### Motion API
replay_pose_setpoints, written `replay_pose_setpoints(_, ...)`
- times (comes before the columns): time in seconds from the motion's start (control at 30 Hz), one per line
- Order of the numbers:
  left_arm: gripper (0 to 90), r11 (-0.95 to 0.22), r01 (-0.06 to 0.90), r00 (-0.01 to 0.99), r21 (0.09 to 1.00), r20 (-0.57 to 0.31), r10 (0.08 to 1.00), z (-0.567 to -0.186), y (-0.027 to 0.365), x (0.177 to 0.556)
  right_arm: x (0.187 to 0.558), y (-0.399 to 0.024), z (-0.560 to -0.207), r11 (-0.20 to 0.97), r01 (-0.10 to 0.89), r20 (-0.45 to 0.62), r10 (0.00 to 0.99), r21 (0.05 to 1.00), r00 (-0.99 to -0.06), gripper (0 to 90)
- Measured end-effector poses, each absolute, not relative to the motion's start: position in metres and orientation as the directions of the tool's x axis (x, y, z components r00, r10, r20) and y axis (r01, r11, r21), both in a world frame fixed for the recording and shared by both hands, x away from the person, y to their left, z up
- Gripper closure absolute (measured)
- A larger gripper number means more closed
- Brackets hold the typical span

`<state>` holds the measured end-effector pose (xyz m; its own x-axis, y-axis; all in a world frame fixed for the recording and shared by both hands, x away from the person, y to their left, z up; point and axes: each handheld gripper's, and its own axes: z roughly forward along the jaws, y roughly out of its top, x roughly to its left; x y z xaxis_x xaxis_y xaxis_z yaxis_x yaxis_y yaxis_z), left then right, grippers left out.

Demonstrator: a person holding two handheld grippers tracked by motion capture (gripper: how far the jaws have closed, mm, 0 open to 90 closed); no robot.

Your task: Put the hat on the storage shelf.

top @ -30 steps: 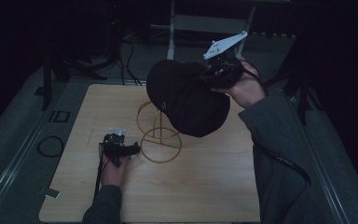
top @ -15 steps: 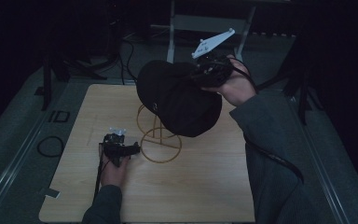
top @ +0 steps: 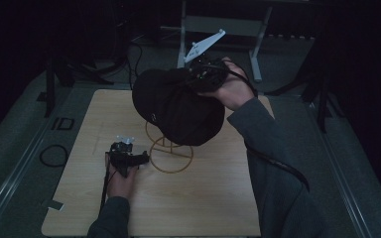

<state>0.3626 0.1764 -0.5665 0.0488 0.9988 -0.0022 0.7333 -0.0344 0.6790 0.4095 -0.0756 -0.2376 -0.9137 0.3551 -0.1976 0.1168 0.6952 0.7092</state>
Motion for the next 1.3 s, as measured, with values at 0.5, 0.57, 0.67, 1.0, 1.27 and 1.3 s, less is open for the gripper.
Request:
replay_pose_setpoints(0.5, 0.7, -0.035, 0.735, 0.05, 0.677, -0.002, 0.999, -0.566, 0.176, 0.362, 0.423, -0.047, -0.274, 0.722, 0.146, -0.159, 0.337, 0.677, -0.928, 84.2)
replay_pose_setpoints(0.57, 0.7, -0.035, 0.735, 0.05, 0.677, -0.002, 0.999, -0.566, 0.176, 0.362, 0.424, -0.045, -0.276, 0.726, 0.148, -0.156, 0.334, 0.672, -0.93, 84.0)
replay_pose_setpoints(0.67, 0.7, -0.035, 0.735, 0.049, 0.678, -0.002, 0.999, -0.566, 0.176, 0.362, 0.425, -0.034, -0.284, 0.737, 0.151, -0.15, 0.326, 0.659, -0.933, 83.7)
replay_pose_setpoints(1.0, 0.7, -0.035, 0.734, 0.05, 0.678, -0.002, 0.999, -0.566, 0.176, 0.362, 0.426, -0.019, -0.295, 0.754, 0.161, -0.158, 0.332, 0.637, -0.93, 79.8)
replay_pose_setpoints(1.27, 0.7, -0.039, 0.735, 0.051, 0.677, 0.002, 0.999, -0.566, 0.176, 0.362, 0.434, -0.021, -0.304, 0.718, 0.222, -0.163, 0.425, 0.66, -0.89, 55.8)
replay_pose_setpoints(1.3, 0.7, -0.037, 0.734, 0.049, 0.678, 0.001, 0.999, -0.566, 0.176, 0.362, 0.434, -0.021, -0.304, 0.717, 0.226, -0.17, 0.435, 0.66, -0.884, 54.1)
